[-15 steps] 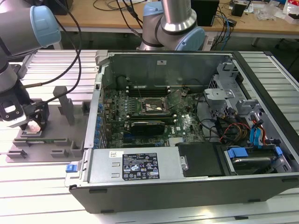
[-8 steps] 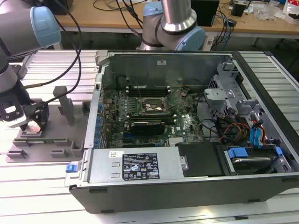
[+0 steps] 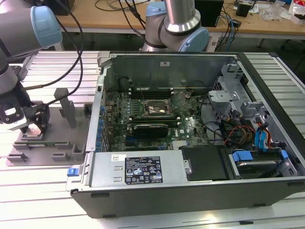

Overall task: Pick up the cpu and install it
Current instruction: 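Pick up the cpu and move it towards the insertion slot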

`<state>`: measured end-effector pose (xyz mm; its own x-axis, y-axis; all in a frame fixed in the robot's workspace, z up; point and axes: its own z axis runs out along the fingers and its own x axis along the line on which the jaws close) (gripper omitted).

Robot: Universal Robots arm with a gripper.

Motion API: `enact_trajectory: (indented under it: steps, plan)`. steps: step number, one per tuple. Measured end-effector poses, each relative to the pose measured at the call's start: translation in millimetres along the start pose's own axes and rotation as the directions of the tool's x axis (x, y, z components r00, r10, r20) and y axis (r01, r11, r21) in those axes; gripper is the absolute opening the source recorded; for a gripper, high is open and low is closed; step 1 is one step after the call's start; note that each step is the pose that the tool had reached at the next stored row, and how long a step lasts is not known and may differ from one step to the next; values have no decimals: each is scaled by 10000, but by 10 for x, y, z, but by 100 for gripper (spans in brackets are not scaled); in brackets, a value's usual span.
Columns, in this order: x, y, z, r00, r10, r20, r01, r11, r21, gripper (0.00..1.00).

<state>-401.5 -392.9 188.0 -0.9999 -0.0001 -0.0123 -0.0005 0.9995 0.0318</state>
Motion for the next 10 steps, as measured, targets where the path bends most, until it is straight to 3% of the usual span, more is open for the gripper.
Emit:
enact_trajectory:
  steps: [1,5,10]
  plan:
    - [0,0,-1,10000,0,-2,0,10000,1,55]
    - [0,0,-5,10000,0,-1,0,10000,0,55]
    - [-3,5,-154,10000,1,0,-1,10000,0,55]
